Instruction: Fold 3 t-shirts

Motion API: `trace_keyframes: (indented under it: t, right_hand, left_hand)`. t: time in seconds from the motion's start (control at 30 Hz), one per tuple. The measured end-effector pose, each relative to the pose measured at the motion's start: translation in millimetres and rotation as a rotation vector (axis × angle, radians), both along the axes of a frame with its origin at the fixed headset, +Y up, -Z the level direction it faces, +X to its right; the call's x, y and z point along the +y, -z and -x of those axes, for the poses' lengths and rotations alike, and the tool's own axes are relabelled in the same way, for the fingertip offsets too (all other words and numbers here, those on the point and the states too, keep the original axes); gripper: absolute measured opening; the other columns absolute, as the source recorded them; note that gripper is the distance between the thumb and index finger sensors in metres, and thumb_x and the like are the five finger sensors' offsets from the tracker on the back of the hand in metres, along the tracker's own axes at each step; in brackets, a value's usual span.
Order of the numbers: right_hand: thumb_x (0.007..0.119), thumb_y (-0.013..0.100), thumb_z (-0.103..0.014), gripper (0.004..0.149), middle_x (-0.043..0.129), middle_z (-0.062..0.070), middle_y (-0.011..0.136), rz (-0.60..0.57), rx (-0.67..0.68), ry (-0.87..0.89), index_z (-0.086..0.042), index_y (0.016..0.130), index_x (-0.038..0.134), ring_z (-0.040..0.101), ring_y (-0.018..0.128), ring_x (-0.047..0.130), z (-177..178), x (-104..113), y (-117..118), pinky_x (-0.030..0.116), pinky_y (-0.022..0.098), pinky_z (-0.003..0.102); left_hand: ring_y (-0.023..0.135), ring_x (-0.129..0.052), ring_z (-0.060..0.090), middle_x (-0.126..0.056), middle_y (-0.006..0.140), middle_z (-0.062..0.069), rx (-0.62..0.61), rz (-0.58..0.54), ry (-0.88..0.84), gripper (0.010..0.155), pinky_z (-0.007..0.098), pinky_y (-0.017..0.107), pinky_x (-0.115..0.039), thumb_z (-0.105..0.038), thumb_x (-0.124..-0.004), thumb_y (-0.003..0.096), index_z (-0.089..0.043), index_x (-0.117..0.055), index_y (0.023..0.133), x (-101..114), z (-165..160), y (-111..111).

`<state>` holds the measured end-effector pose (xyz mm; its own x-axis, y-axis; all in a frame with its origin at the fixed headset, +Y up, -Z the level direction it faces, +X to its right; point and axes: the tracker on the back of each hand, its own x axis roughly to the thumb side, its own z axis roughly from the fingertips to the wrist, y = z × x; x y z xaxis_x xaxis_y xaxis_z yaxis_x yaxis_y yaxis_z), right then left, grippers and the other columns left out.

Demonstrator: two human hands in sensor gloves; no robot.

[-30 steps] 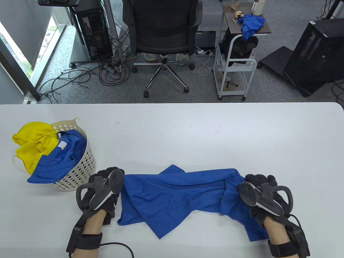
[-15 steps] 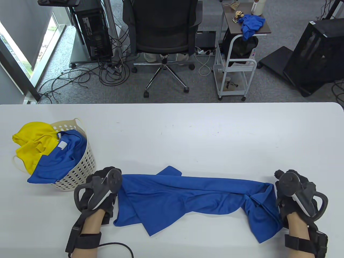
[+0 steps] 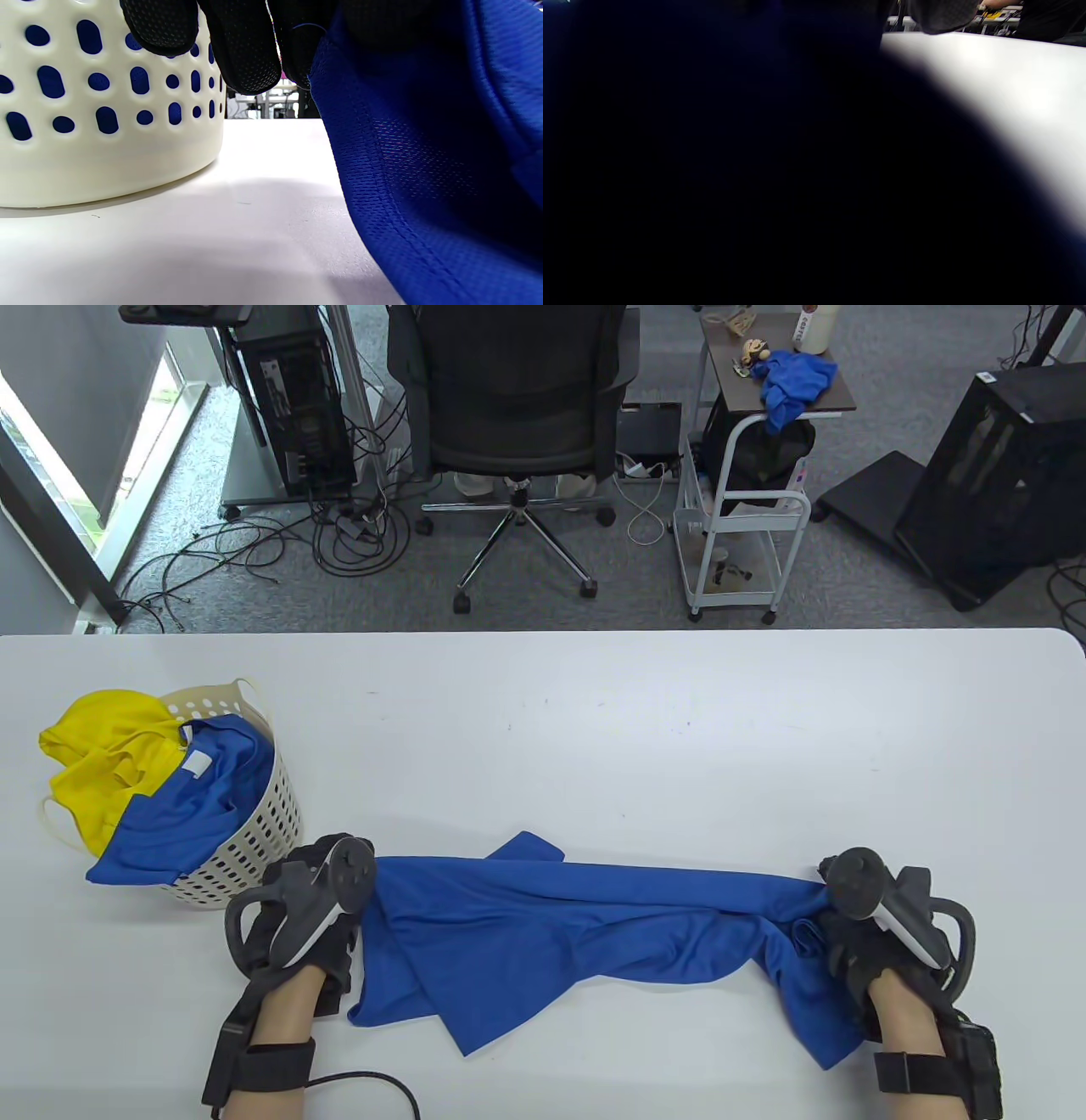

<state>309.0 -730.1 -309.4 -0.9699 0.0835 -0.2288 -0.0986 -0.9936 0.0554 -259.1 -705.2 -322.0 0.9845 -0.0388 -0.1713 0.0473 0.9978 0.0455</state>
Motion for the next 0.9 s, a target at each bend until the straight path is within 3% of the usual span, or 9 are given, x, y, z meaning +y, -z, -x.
trace_keyframes:
  t: [0.17, 0.3, 0.4, 0.57, 0.7, 0.73, 0.8, 0.83, 0.9]
  right_hand:
    - [0.084, 0.043, -0.025, 0.055, 0.086, 0.001, 0.081, -0.305, -0.100, -0.052, -0.027, 0.095, 0.065, 0.027, 0.070, 0.091, -18.5, 44.7, -22.4, 0.053, 0.068, 0.068]
    - [0.086, 0.042, -0.026, 0.055, 0.087, 0.000, 0.081, -0.277, -0.132, -0.066, -0.028, 0.094, 0.067, 0.029, 0.074, 0.089, -22.4, 35.7, -16.6, 0.052, 0.069, 0.068]
    - [0.085, 0.042, -0.025, 0.058, 0.083, 0.000, 0.088, -0.251, -0.176, -0.207, -0.028, 0.096, 0.063, 0.033, 0.083, 0.084, -19.3, 21.3, -8.9, 0.051, 0.070, 0.068]
    - [0.085, 0.042, -0.024, 0.051, 0.077, 0.000, 0.094, -0.408, -0.132, -0.199, -0.031, 0.091, 0.070, 0.033, 0.089, 0.078, -6.2, 35.8, -17.9, 0.049, 0.071, 0.068]
    - [0.085, 0.042, -0.026, 0.038, 0.070, 0.003, 0.100, -0.253, 0.039, -0.173, -0.034, 0.079, 0.080, 0.037, 0.095, 0.070, 14.2, 25.6, -12.4, 0.045, 0.072, 0.071]
    - [0.085, 0.041, -0.030, 0.041, 0.066, 0.005, 0.104, -0.138, 0.073, -0.208, -0.035, 0.081, 0.078, 0.039, 0.097, 0.066, 18.4, 18.5, -7.1, 0.044, 0.072, 0.071]
    - [0.085, 0.039, -0.041, 0.064, 0.051, 0.009, 0.111, -0.039, 0.070, -0.267, -0.034, 0.097, 0.060, 0.042, 0.101, 0.055, 19.6, 6.0, -1.5, 0.037, 0.073, 0.073]
    - [0.084, 0.039, -0.043, 0.066, 0.050, 0.008, 0.112, -0.023, 0.051, -0.311, -0.035, 0.098, 0.057, 0.042, 0.101, 0.055, 17.6, 0.2, 2.3, 0.037, 0.073, 0.073]
    - [0.079, 0.041, -0.045, 0.051, 0.054, 0.007, 0.111, 0.002, 0.016, -0.319, -0.039, 0.091, 0.068, 0.042, 0.102, 0.055, 12.5, -6.1, 5.6, 0.036, 0.074, 0.073]
  left_hand:
    - [0.088, -0.085, 0.014, -0.080, 0.096, -0.015, 0.040, -0.086, -0.033, 0.041, 0.046, 0.071, -0.071, -0.047, -0.071, 0.0446, -0.045, -0.072, 0.086, 13.8, 11.6, -4.0]
    - [0.088, -0.085, 0.014, -0.080, 0.096, -0.015, 0.036, -0.113, -0.023, 0.041, 0.046, 0.071, -0.071, -0.047, -0.070, 0.0447, -0.045, -0.072, 0.086, 14.5, 8.6, -2.4]
    - [0.088, -0.085, 0.014, -0.080, 0.096, -0.015, 0.030, -0.096, 0.033, 0.042, 0.046, 0.071, -0.071, -0.047, -0.071, 0.0446, -0.045, -0.072, 0.086, 9.5, 2.6, -0.5]
    - [0.088, -0.085, 0.014, -0.080, 0.096, -0.015, 0.040, -0.099, 0.035, 0.042, 0.046, 0.071, -0.071, -0.049, -0.071, 0.0443, -0.046, -0.072, 0.086, 9.9, 4.8, -0.7]
    - [0.088, -0.085, 0.014, -0.080, 0.096, -0.015, 0.044, -0.090, 0.038, 0.042, 0.047, 0.071, -0.071, -0.049, -0.071, 0.0441, -0.045, -0.072, 0.086, 7.7, 7.3, -0.5]
    - [0.088, -0.085, 0.014, -0.080, 0.096, -0.015, 0.043, -0.081, 0.043, 0.042, 0.046, 0.071, -0.071, -0.049, -0.071, 0.0441, -0.045, -0.072, 0.086, 6.5, 6.9, -0.4]
    - [0.088, -0.086, 0.014, -0.080, 0.096, -0.015, 0.038, -0.076, 0.052, 0.042, 0.046, 0.071, -0.071, -0.049, -0.071, 0.0441, -0.045, -0.072, 0.085, 5.8, 6.0, -0.3]
    - [0.088, -0.085, 0.014, -0.080, 0.096, -0.015, 0.038, -0.076, 0.053, 0.042, 0.046, 0.071, -0.071, -0.048, -0.071, 0.0441, -0.045, -0.072, 0.086, 5.8, 5.7, -0.2]
    - [0.088, -0.085, 0.014, -0.080, 0.096, -0.015, 0.037, -0.077, 0.047, 0.042, 0.046, 0.071, -0.071, -0.048, -0.071, 0.0442, -0.045, -0.072, 0.086, 5.5, 6.6, 0.4]
